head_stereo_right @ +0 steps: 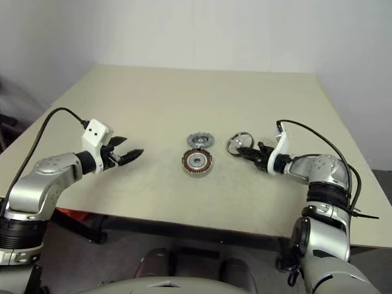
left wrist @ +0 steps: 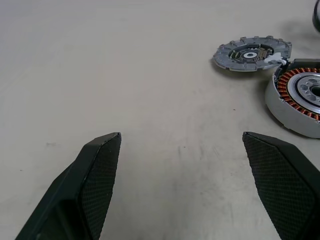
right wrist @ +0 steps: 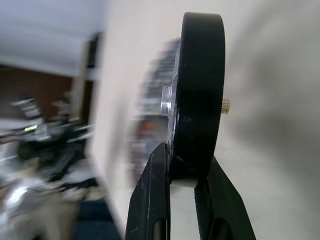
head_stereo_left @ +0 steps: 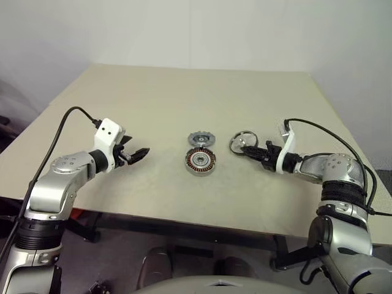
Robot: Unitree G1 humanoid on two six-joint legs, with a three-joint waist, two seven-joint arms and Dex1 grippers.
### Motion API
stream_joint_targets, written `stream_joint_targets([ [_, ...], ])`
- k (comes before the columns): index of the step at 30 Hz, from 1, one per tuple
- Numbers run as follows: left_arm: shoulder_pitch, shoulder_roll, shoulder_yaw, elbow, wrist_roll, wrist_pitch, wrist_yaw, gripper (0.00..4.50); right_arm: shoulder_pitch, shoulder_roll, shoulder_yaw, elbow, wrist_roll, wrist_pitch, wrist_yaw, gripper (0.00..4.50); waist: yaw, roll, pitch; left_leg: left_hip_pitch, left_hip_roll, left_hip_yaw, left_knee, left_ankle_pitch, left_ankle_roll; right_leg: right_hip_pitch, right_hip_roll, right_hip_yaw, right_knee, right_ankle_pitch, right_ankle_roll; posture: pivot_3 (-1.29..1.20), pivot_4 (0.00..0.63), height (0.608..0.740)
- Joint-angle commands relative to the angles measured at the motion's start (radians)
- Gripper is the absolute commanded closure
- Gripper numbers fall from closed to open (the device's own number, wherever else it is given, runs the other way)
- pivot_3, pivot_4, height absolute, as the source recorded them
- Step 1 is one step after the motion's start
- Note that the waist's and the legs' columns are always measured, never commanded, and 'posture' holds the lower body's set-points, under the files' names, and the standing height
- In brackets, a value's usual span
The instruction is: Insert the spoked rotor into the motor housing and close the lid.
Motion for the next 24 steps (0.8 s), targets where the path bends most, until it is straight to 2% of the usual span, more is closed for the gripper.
stream_joint_targets([
  [1,-0.013,0.012,-0.001,-0.021,0.008,-0.017,-0.003,0.40,-0.046,0.041,-0.033,-0.079,0.085,0.064,-0.007,4.15,0.001,0.000,0.000,0.000,0.000,0.000,0.000,0.000,0.000,0.000,0.000,0.000,0.000,0.000,0.000,0.00,0.000,0.740],
  [7,-0.011,0.018,-0.005,-0.026,0.010,-0.019,-0.005,0.40,-0.052,0.148,-0.057,-0.102,0.131,0.173,-0.055,4.15,0.004,0.000,0.000,-0.001,0.000,0.000,0.000,0.000,0.000,0.000,0.000,0.000,0.000,0.000,0.000,0.00,0.000,0.740],
  [14,-0.001,0.029,-0.006,-0.036,0.017,-0.018,-0.011,0.40,-0.007,0.279,-0.029,-0.137,0.171,0.179,-0.122,4.15,0.003,0.000,0.000,-0.001,0.000,0.000,-0.001,0.001,-0.002,-0.001,0.000,0.000,0.000,0.000,0.000,0.00,0.000,0.740],
  [18,0.002,0.036,0.000,-0.042,0.017,-0.013,-0.015,0.40,0.020,0.301,-0.014,-0.142,0.201,0.179,-0.142,4.15,0.003,0.000,0.000,-0.001,0.000,-0.001,-0.001,0.001,-0.002,-0.001,0.000,0.000,0.000,0.000,0.000,0.00,0.000,0.740],
  [24,0.014,0.047,0.005,-0.054,0.013,-0.007,-0.016,0.40,0.033,0.307,-0.012,-0.074,0.148,0.137,-0.139,4.15,0.001,0.000,0.000,0.000,0.000,-0.001,-0.003,0.002,-0.004,-0.001,0.000,0.000,0.000,-0.002,0.004,0.00,0.000,0.740],
])
